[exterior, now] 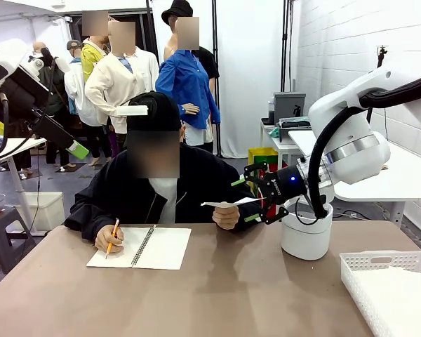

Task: Sort the paper based on its condition.
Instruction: If a person hands you a paper, place it in the Organizing basket , and if it's crumpled, put it in the Trash can.

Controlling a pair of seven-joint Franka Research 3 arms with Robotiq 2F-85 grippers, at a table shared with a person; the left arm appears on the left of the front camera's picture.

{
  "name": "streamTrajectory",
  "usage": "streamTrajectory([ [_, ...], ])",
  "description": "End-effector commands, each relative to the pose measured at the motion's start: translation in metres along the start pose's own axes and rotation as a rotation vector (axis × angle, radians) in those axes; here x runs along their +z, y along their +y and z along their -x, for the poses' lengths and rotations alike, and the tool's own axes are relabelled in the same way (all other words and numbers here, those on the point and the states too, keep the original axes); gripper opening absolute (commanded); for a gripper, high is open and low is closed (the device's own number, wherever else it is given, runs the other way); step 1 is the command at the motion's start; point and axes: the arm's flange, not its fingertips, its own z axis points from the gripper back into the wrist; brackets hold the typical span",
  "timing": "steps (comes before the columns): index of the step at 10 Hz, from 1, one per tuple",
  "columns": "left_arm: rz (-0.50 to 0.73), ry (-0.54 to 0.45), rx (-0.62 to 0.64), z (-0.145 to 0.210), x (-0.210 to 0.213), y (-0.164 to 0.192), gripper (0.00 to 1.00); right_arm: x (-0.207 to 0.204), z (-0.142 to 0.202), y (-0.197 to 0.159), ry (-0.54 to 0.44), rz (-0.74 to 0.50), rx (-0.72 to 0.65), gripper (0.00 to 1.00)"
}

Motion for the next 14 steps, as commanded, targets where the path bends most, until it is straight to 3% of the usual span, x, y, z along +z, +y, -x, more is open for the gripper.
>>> streamTrajectory([
  [1, -0.009, 0.005, 0.012, -0.0001, -0.0003, -0.0017, 1.0, 0.0025, -0.0005, 0.0012, -0.009, -0.05, 0.102, 1.0],
  [2, -0.009, 0.005, 0.012, -0.0001, -0.0003, -0.0017, 1.0, 0.0, 0.0, 0.0, 0.0, 0.0, 0.0, 1.0],
  [3, -0.009, 0.005, 0.012, -0.0001, -0.0003, -0.0017, 1.0, 0.0, 0.0, 0.0, 0.0, 0.0, 0.0, 1.0],
  [4, -0.009, 0.005, 0.012, -0.0001, -0.0003, -0.0017, 1.0, 0.0034, -0.0007, 0.0017, -0.005, -0.005, 0.037, 0.85],
  [8, -0.009, 0.005, 0.012, -0.0001, -0.0003, -0.0017, 1.0, 0.0031, -0.0009, 0.0012, -0.008, -0.005, 0.033, 0.05],
  [9, -0.009, 0.005, 0.012, -0.0001, -0.0003, -0.0017, 1.0, 0.0028, -0.0008, 0.0007, -0.008, -0.004, 0.033, 0.0],
  [14, -0.009, 0.005, 0.012, -0.0001, -0.0003, -0.0017, 1.0, 0.0037, 0.0005, 0.0007, 0.001, -0.001, 0.034, 0.0],
])
